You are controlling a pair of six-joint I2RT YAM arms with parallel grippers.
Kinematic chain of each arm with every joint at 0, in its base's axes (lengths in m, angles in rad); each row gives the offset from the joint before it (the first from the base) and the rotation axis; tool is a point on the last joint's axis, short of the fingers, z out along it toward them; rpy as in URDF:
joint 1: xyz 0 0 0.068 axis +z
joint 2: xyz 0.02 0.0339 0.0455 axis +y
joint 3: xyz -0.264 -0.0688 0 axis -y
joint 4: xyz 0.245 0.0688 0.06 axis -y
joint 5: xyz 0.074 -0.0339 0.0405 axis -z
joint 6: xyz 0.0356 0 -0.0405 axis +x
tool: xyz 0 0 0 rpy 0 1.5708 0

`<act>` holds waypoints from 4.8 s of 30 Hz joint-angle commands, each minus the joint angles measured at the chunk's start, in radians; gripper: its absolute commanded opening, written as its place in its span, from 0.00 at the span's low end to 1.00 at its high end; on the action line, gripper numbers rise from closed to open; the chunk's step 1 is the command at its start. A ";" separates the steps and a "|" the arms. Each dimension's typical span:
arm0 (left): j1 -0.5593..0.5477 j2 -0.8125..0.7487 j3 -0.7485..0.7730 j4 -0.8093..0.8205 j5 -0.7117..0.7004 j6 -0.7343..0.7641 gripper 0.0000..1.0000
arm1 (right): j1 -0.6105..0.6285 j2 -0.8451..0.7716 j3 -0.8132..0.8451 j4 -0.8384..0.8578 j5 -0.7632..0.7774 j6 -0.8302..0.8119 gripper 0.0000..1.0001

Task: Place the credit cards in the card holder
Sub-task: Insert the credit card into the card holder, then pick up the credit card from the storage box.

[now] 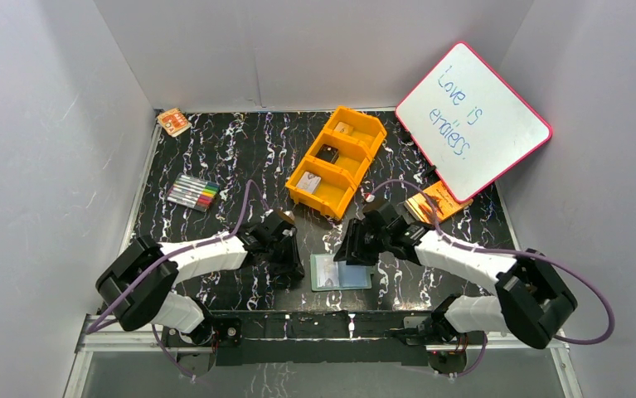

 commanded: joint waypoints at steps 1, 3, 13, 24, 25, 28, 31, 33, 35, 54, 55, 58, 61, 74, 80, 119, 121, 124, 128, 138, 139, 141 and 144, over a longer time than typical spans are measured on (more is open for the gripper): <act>-0.005 -0.073 0.019 -0.142 -0.078 0.021 0.12 | 0.006 -0.109 0.123 -0.149 0.101 -0.141 0.52; -0.004 -0.123 0.038 -0.184 -0.107 0.026 0.12 | 0.005 -0.156 0.178 -0.207 0.171 -0.222 0.52; -0.001 -0.468 0.141 -0.408 -0.356 0.088 0.57 | 0.006 -0.253 0.428 -0.223 0.447 -0.545 0.78; 0.002 -0.617 0.110 -0.547 -0.492 0.014 0.75 | -0.048 0.065 0.574 0.009 0.304 -0.299 0.74; 0.002 -0.627 0.105 -0.559 -0.500 -0.004 0.75 | -0.062 0.073 0.550 0.065 0.286 -0.270 0.73; 0.002 -0.697 0.074 -0.595 -0.536 -0.064 0.74 | -0.078 0.097 0.460 0.230 0.279 -0.214 0.69; 0.002 -0.777 0.043 -0.607 -0.565 -0.099 0.74 | -0.093 0.170 0.454 0.248 0.272 -0.146 0.67; 0.002 -0.815 0.034 -0.599 -0.575 -0.098 0.74 | -0.103 0.216 0.452 0.271 0.255 -0.098 0.65; 0.002 -0.823 0.035 -0.603 -0.588 -0.097 0.75 | -0.107 0.258 0.446 0.317 0.240 -0.075 0.63; 0.002 -0.742 0.048 -0.620 -0.582 -0.102 0.75 | -0.116 0.556 0.504 0.446 0.345 0.078 0.65; 0.002 -0.738 0.048 -0.618 -0.582 -0.102 0.74 | -0.116 0.569 0.505 0.458 0.344 0.086 0.66; 0.002 -0.721 0.047 -0.614 -0.581 -0.095 0.74 | -0.116 0.604 0.512 0.489 0.333 0.109 0.66; 0.002 -0.704 0.052 -0.614 -0.584 -0.093 0.74 | -0.116 0.633 0.528 0.504 0.328 0.121 0.66; 0.002 -0.685 0.054 -0.610 -0.593 -0.079 0.74 | -0.116 0.715 0.597 0.443 0.317 0.141 0.56; 0.002 -0.676 0.053 -0.606 -0.593 -0.079 0.74 | -0.116 0.722 0.597 0.413 0.320 0.142 0.47; 0.002 -0.664 0.052 -0.606 -0.593 -0.079 0.74 | -0.121 0.597 0.475 0.432 0.339 0.155 0.10; 0.002 -0.662 0.052 -0.606 -0.591 -0.079 0.74 | -0.124 0.601 0.477 0.427 0.336 0.154 0.16; 0.002 -0.661 0.052 -0.605 -0.590 -0.080 0.74 | -0.127 0.607 0.481 0.420 0.331 0.155 0.20; 0.002 -0.657 0.051 -0.604 -0.588 -0.077 0.74 | -0.127 0.612 0.488 0.414 0.330 0.153 0.22; 0.002 -0.653 0.048 -0.600 -0.585 -0.078 0.74 | -0.129 0.605 0.483 0.405 0.336 0.151 0.15; 0.002 -0.652 0.048 -0.600 -0.585 -0.077 0.74 | -0.128 0.600 0.480 0.404 0.338 0.151 0.15; 0.002 -0.651 0.048 -0.599 -0.585 -0.077 0.74 | -0.129 0.592 0.473 0.398 0.343 0.152 0.15; 0.002 -0.651 0.046 -0.598 -0.585 -0.077 0.74 | -0.130 0.577 0.455 0.395 0.351 0.150 0.16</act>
